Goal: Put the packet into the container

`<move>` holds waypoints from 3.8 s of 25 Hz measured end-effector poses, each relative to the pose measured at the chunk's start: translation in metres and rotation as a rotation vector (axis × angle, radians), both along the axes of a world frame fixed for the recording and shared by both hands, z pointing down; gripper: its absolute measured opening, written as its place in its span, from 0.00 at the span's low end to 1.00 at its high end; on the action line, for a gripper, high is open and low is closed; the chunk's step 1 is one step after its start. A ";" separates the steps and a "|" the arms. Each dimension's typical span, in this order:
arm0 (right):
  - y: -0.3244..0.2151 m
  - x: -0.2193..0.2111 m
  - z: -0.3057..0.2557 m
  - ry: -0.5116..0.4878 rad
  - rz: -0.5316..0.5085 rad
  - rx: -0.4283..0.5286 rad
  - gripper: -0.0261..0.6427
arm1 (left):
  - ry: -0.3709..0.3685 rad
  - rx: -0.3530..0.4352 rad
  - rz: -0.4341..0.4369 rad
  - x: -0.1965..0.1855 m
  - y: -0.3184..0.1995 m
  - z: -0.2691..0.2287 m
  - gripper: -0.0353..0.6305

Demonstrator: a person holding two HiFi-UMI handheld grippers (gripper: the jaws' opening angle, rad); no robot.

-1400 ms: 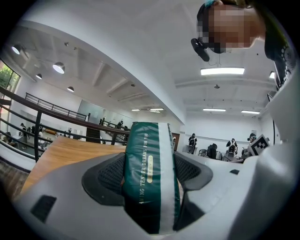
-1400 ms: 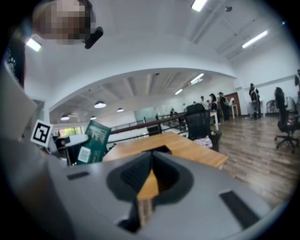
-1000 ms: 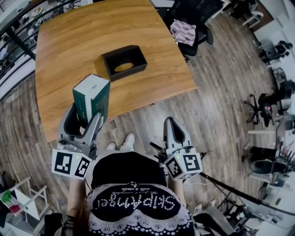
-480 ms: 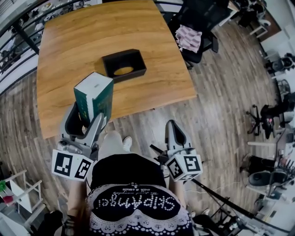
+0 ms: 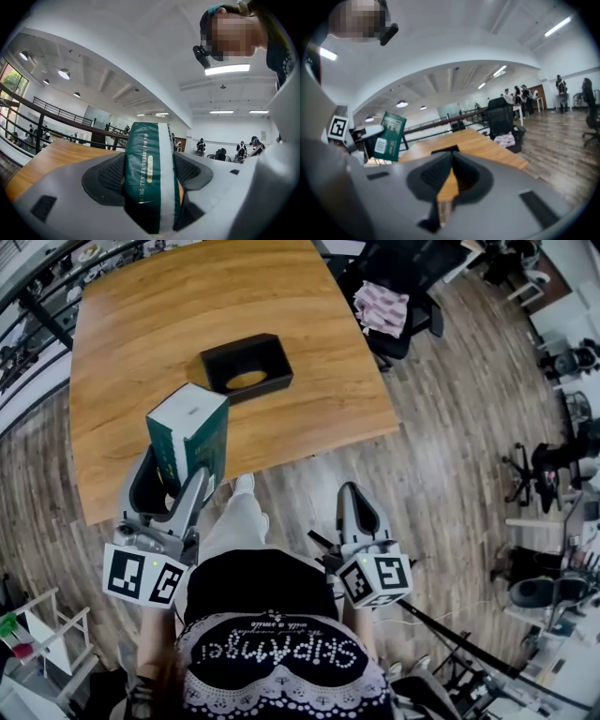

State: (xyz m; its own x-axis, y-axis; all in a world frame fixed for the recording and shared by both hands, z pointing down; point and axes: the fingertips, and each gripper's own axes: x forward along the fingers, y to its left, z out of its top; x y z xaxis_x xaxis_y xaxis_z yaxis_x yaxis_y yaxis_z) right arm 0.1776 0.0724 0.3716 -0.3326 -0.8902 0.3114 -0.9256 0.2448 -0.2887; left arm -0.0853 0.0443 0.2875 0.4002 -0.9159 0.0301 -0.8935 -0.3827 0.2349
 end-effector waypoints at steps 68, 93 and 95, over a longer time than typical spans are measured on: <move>-0.231 -0.031 -0.030 -0.002 -0.171 0.035 0.09 | -0.003 -0.040 -0.210 -0.058 -0.152 0.002 0.57; -0.213 -0.009 -0.047 0.050 -0.087 0.078 0.09 | -0.035 -0.044 -0.154 -0.065 -0.148 0.016 0.57; -0.213 -0.010 -0.047 0.052 -0.088 0.077 0.09 | -0.047 -0.043 -0.156 -0.067 -0.149 0.015 0.57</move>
State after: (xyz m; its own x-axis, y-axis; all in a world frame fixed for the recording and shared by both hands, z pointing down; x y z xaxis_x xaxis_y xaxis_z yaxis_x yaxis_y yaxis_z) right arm 0.1675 -0.1409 0.3242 -0.3954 -0.8804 0.2620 -0.9128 0.3449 -0.2185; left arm -0.1527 -0.1043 0.3030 0.2502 -0.9644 0.0854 -0.9517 -0.2288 0.2048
